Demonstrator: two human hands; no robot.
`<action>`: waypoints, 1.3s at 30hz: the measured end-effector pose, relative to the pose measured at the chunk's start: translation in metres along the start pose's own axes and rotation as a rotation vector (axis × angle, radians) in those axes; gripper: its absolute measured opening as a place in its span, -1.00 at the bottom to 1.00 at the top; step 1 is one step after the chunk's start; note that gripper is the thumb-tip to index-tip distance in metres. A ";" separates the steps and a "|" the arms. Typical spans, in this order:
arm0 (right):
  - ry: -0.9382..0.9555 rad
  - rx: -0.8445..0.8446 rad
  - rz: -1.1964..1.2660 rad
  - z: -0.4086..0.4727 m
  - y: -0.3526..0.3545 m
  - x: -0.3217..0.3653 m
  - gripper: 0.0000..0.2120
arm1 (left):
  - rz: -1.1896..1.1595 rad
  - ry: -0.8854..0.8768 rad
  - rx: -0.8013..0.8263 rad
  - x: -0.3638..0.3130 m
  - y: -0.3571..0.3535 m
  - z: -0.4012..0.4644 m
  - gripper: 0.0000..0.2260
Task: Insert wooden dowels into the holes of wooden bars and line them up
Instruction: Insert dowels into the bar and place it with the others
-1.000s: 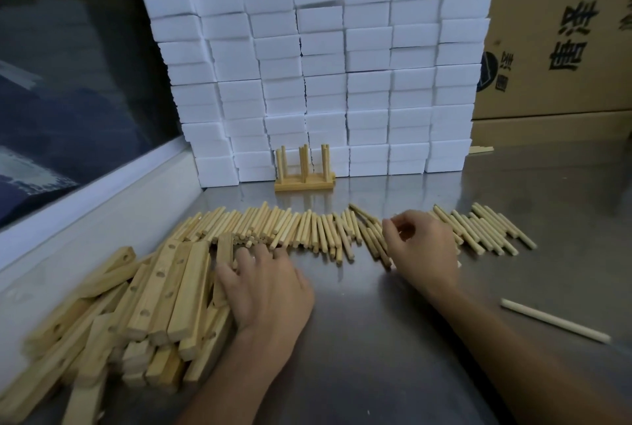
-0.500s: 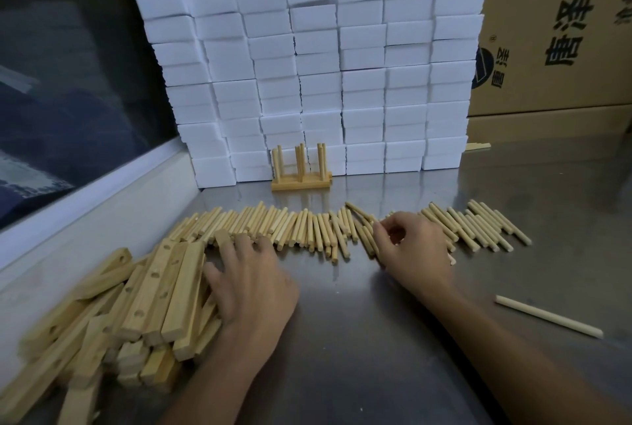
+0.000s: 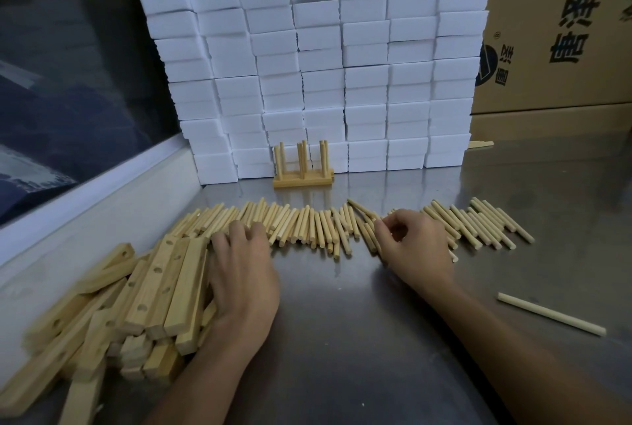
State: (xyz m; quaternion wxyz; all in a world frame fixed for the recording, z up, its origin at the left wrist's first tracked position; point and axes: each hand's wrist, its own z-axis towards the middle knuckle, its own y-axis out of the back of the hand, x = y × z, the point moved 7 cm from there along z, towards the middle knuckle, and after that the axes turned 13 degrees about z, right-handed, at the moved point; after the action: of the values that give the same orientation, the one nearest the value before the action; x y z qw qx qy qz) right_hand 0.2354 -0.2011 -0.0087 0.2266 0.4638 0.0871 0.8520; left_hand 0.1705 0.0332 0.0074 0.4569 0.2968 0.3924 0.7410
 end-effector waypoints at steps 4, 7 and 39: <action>0.008 0.007 0.000 -0.001 -0.001 0.001 -0.84 | 0.008 0.004 -0.061 -0.001 0.006 0.000 -0.61; 0.041 0.021 -0.032 -0.001 -0.003 0.004 -0.88 | -0.034 -0.013 -0.095 -0.004 0.007 -0.003 -0.61; -0.585 0.282 1.082 -0.027 -0.067 0.011 -0.81 | -1.446 0.039 0.292 -0.041 -0.027 -0.014 -0.74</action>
State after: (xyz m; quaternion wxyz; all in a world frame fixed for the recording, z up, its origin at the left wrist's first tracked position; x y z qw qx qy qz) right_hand 0.2286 -0.1351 -0.0398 -0.2852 0.6816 -0.1137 0.6642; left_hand 0.1884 -0.0015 -0.0257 0.7800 0.0086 0.5929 0.2000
